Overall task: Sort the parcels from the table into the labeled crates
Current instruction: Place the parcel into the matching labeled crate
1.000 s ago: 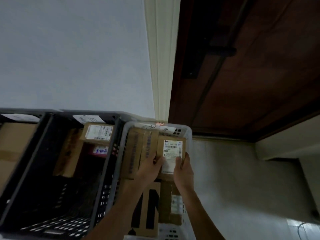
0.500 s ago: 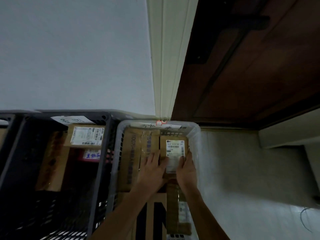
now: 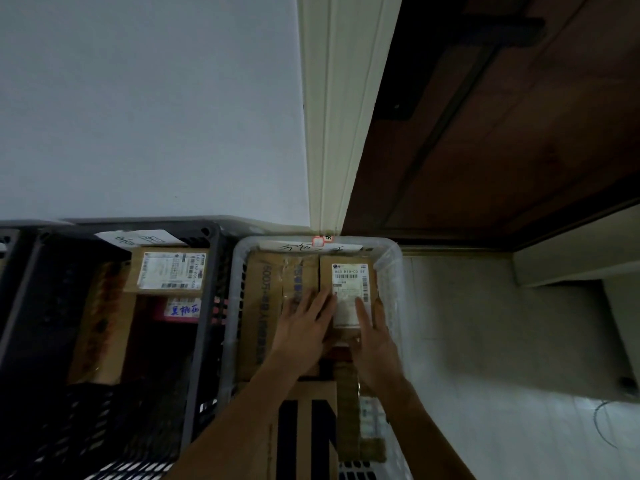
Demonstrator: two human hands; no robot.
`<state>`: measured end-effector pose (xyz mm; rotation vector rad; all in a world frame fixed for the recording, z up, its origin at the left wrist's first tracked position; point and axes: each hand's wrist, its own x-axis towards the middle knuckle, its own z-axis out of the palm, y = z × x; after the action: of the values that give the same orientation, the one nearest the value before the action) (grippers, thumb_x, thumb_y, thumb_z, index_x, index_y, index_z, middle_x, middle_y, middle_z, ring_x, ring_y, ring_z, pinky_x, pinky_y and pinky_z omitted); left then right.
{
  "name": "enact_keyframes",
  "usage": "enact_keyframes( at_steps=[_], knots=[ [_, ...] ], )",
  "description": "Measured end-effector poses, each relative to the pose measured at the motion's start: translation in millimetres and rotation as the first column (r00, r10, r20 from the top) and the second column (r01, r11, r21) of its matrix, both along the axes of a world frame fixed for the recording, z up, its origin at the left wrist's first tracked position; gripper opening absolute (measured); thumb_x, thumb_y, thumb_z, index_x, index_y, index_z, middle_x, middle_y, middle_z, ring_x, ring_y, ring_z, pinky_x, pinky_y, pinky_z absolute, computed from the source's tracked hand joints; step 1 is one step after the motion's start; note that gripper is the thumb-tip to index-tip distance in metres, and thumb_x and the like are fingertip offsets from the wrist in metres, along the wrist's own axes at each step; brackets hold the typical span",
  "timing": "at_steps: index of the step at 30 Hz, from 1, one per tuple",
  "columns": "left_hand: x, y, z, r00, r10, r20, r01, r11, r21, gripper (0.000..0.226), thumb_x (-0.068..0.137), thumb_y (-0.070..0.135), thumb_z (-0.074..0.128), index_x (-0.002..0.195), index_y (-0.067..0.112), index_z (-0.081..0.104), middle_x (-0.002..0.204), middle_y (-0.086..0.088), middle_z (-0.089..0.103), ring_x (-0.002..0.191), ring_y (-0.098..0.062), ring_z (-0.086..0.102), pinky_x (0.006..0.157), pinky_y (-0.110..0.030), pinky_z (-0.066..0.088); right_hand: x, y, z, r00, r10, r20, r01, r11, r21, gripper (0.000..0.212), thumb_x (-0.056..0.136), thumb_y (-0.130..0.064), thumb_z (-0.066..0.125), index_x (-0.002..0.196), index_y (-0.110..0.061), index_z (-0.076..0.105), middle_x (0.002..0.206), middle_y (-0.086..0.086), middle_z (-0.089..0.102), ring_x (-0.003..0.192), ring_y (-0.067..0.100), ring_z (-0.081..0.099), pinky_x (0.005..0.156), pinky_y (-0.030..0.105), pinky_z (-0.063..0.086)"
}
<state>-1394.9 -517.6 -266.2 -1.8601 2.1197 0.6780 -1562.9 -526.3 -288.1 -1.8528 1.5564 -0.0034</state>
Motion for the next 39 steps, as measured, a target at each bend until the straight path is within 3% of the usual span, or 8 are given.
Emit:
enact_keyframes(
  at_steps=[4,10,14,22,29,35,39],
  knots=[
    [2.3,-8.3,-5.1,1.0,0.006,0.0,-0.006,0.999,-0.049,0.079,0.099,0.053,0.048,0.16,0.021,0.01,0.167,-0.002,0.002,0.153,-0.027,0.006,0.122,-0.051,0.01,3.4,-10.8,-1.8,0.998,0.035,-0.057,-0.037,0.998,-0.041,0.085,0.099,-0.017,0.062,0.162,-0.03,0.006,0.168,0.001,-0.02,0.144,0.021,0.038,0.079,0.012,0.042],
    [4.9,-14.5,-9.1,0.999,0.024,-0.021,-0.024,1.0,-0.006,0.08,0.099,0.051,0.051,0.16,0.025,0.006,0.167,0.002,-0.005,0.154,-0.028,-0.007,0.124,-0.051,0.002,3.8,-16.7,-7.6,0.996,0.04,-0.075,-0.043,0.998,-0.043,0.088,0.097,-0.024,0.065,0.162,-0.029,0.006,0.168,0.004,-0.015,0.146,0.03,0.036,0.102,0.036,0.053],
    [4.9,-14.2,-8.4,0.999,0.031,-0.022,-0.031,1.0,0.0,0.081,0.099,0.049,0.052,0.16,0.024,0.004,0.167,0.002,-0.008,0.154,-0.027,-0.008,0.123,-0.05,0.0,5.8,-19.8,1.1,0.989,0.065,-0.131,-0.068,0.998,-0.018,0.089,0.097,-0.023,0.066,0.162,-0.028,0.005,0.168,0.008,-0.013,0.145,0.03,0.037,0.104,0.037,0.05],
    [-2.9,-12.1,-0.7,0.998,-0.034,0.052,0.032,0.998,0.053,0.09,0.098,0.045,0.053,0.16,0.014,-0.005,0.166,-0.007,-0.017,0.154,-0.028,-0.014,0.123,-0.058,0.001,12.4,-16.7,15.2,0.937,0.151,-0.316,-0.16,0.987,-0.001,0.094,0.095,-0.028,0.064,0.161,-0.023,-0.002,0.165,0.016,-0.021,0.153,0.037,0.008,0.113,0.045,0.043],
    [0.3,-8.5,1.4,0.998,-0.051,0.048,0.048,0.996,0.076,0.093,0.096,0.059,0.049,0.16,0.016,-0.004,0.167,-0.004,-0.015,0.154,-0.027,-0.012,0.123,-0.058,0.0,10.2,-14.2,18.2,0.953,0.14,-0.269,-0.127,0.99,0.064,0.1,0.092,-0.029,0.068,0.161,-0.023,-0.004,0.165,0.012,-0.024,0.153,0.036,0.006,0.117,0.05,0.037],
    [6.1,-3.5,26.9,0.999,0.036,0.027,-0.038,0.997,0.074,0.078,0.102,0.034,0.047,0.16,0.013,-0.001,0.168,-0.005,-0.007,0.155,-0.025,-0.007,0.125,-0.05,0.007,8.1,-15.1,43.0,0.964,0.105,-0.245,-0.107,0.994,0.007,0.089,0.092,-0.034,0.07,0.16,-0.022,0.013,0.165,0.01,0.0,0.147,0.029,0.026,0.111,0.043,0.044],
    [5.6,4.8,61.1,0.996,0.093,0.012,-0.092,0.995,-0.048,0.076,0.099,0.038,0.051,0.159,0.016,0.01,0.165,-0.005,0.009,0.154,-0.025,0.005,0.125,-0.051,0.011,5.4,-16.7,67.9,0.976,0.087,-0.199,-0.096,0.995,-0.037,0.08,0.092,-0.031,0.068,0.156,-0.022,0.021,0.161,0.011,0.021,0.139,0.027,0.039,0.105,0.043,0.049]
  ],
)
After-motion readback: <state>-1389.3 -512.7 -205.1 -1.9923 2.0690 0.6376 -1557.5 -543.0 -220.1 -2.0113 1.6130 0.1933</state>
